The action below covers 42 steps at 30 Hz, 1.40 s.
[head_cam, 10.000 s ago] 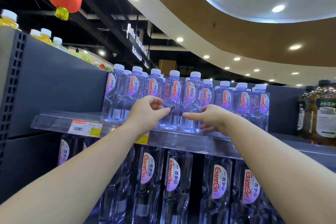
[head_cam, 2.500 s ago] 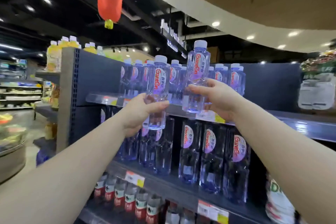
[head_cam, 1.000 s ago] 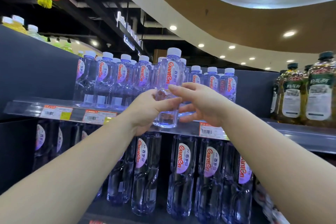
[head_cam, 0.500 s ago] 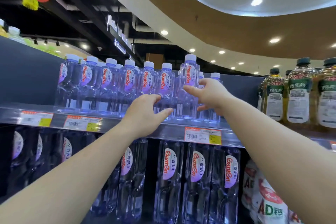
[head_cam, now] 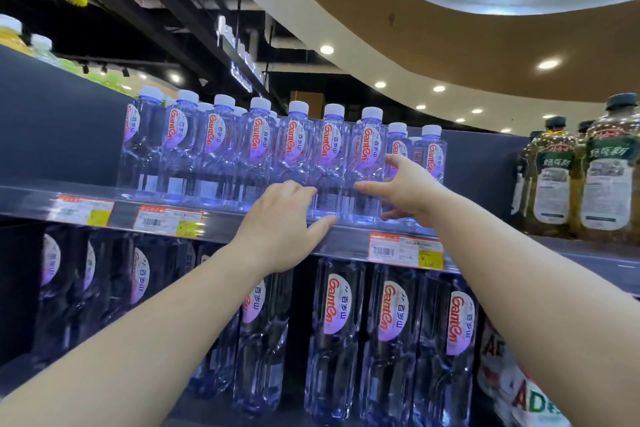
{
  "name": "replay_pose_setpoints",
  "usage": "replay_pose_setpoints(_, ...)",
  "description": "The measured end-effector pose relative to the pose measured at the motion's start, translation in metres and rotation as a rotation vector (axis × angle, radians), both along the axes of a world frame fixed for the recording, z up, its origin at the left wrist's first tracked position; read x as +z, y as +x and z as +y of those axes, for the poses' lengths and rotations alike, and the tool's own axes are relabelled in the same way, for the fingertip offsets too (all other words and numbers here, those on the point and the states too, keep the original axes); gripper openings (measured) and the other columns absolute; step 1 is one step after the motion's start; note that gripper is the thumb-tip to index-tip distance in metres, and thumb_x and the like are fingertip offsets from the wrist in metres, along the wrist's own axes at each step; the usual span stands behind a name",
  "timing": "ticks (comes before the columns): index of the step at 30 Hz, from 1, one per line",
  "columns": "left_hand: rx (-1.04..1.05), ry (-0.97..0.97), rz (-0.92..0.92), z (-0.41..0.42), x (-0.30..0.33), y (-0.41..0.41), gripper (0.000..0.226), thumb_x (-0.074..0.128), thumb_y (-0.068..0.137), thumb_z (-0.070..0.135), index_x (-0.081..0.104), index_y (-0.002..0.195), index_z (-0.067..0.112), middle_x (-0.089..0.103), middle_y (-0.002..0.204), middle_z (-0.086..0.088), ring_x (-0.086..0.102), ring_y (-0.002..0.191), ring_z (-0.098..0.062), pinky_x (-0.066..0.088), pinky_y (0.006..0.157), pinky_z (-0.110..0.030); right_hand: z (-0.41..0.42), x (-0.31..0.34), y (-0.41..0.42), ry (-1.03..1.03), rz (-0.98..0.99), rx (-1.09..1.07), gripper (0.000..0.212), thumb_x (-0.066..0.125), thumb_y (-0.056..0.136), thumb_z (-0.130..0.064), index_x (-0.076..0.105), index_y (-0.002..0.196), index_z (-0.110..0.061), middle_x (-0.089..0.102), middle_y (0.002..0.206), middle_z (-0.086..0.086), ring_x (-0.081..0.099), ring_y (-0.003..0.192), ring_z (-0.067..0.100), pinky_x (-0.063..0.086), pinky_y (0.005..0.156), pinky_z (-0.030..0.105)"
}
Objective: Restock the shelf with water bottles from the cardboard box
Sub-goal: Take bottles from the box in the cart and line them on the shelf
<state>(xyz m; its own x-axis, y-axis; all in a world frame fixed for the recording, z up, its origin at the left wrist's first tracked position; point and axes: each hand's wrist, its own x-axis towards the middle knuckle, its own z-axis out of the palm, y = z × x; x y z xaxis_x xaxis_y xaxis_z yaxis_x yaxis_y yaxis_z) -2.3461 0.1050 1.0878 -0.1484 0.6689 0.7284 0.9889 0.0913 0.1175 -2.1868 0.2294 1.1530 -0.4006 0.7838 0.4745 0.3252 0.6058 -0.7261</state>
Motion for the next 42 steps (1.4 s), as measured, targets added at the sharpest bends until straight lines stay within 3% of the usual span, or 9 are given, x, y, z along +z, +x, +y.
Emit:
replay_pose_setpoints(10, -0.012, -0.016, 0.052, 0.004, -0.004, -0.002, 0.063, 0.042, 0.097, 0.054, 0.041, 0.145, 0.014, 0.048, 0.139, -0.004, 0.038, 0.131, -0.024, 0.029, 0.11, -0.033, 0.001, -0.001, -0.003, 0.003, -0.02, -0.022, 0.088, 0.076, 0.081, -0.035, 0.024, 0.151, -0.027, 0.053, 0.134, 0.007, 0.061, 0.101, 0.023, 0.061, 0.07, 0.036)
replay_pose_setpoints(15, -0.059, 0.013, 0.093, 0.006, -0.012, -0.01, 0.064, 0.044, 0.096, 0.054, 0.045, 0.143, 0.01, 0.052, 0.137, -0.006, 0.042, 0.129, -0.026, 0.028, 0.111, -0.034, -0.011, -0.005, 0.002, 0.281, -0.282, -0.321, 0.094, 0.059, 0.077, -0.07, 0.029, 0.15, -0.019, 0.058, 0.133, 0.003, 0.057, 0.119, 0.025, 0.048, 0.09, 0.037)
replay_pose_setpoints(19, -0.122, 0.127, 0.097, 0.013, -0.024, -0.01, 0.071, 0.035, 0.088, 0.054, 0.062, 0.125, 0.0, 0.066, 0.116, -0.012, 0.058, 0.113, -0.035, 0.036, 0.111, -0.049, -0.026, -0.03, 0.01, 0.413, -0.388, -0.443, 0.077, 0.039, 0.09, -0.067, 0.031, 0.15, -0.018, 0.05, 0.144, 0.004, 0.045, 0.132, 0.024, 0.041, 0.103, 0.041)
replay_pose_setpoints(25, -0.152, 0.116, 0.023, 0.011, -0.046, 0.036, 0.064, 0.034, 0.098, 0.044, 0.039, 0.148, 0.004, 0.036, 0.156, -0.016, 0.022, 0.148, -0.035, 0.006, 0.122, -0.046, -0.063, -0.067, 0.049, 0.58, -0.672, -0.564, 0.064, 0.017, 0.101, -0.05, 0.019, 0.153, -0.013, 0.015, 0.162, 0.005, 0.006, 0.15, 0.024, 0.01, 0.121, 0.045)
replay_pose_setpoints(28, -0.201, 0.046, 0.051, 0.002, -0.057, 0.08, 0.066, 0.022, 0.1, 0.046, 0.024, 0.154, 0.008, 0.02, 0.163, -0.011, 0.007, 0.152, -0.031, -0.001, 0.122, -0.043, -0.085, -0.094, 0.089, 0.554, -0.721, -0.578, 0.066, 0.013, 0.101, -0.05, 0.018, 0.153, -0.011, 0.013, 0.163, 0.006, 0.005, 0.15, 0.024, 0.01, 0.12, 0.043)
replay_pose_setpoints(33, -0.275, -0.109, 0.113, -0.008, -0.086, 0.2, 0.066, 0.014, 0.103, 0.044, 0.014, 0.155, 0.003, 0.014, 0.164, -0.014, 0.007, 0.152, -0.03, 0.006, 0.123, -0.042, -0.119, -0.143, 0.206, 0.378, -0.772, -0.661, 0.07, 0.009, 0.098, -0.053, 0.017, 0.153, -0.011, 0.012, 0.163, 0.006, 0.007, 0.15, 0.023, 0.009, 0.119, 0.041)
replay_pose_setpoints(36, -0.407, -0.19, 0.192, -0.019, -0.113, 0.304, 0.056, 0.014, 0.105, 0.031, 0.037, 0.146, 0.001, 0.037, 0.151, -0.02, 0.03, 0.142, -0.037, 0.027, 0.114, -0.045, -0.152, -0.173, 0.311, 0.286, -0.823, -0.72, 0.058, 0.019, 0.104, -0.041, 0.016, 0.154, -0.009, 0.012, 0.163, 0.007, 0.006, 0.15, 0.024, 0.008, 0.12, 0.04)
replay_pose_setpoints(39, -0.552, -0.248, 0.26, -0.034, -0.131, 0.416, 0.054, 0.022, 0.103, 0.03, 0.059, 0.127, -0.001, 0.055, 0.129, -0.019, 0.052, 0.123, -0.035, 0.043, 0.102, -0.041, -0.189, -0.198, 0.411, 0.186, -0.838, -0.817, 0.065, 0.005, 0.1, -0.043, 0.023, 0.15, -0.005, 0.018, 0.16, 0.013, 0.011, 0.149, 0.029, 0.013, 0.119, 0.043)
replay_pose_setpoints(42, -0.658, -0.289, 0.205, -0.054, -0.14, 0.511, 0.046, 0.027, 0.105, 0.034, 0.049, 0.13, 0.003, 0.05, 0.136, -0.014, 0.045, 0.129, -0.031, 0.036, 0.105, -0.04, -0.218, -0.218, 0.503, 0.085, -0.836, -0.914, 0.066, 0.004, 0.1, -0.044, 0.026, 0.148, -0.005, 0.021, 0.159, 0.012, 0.013, 0.148, 0.029, 0.016, 0.119, 0.044)
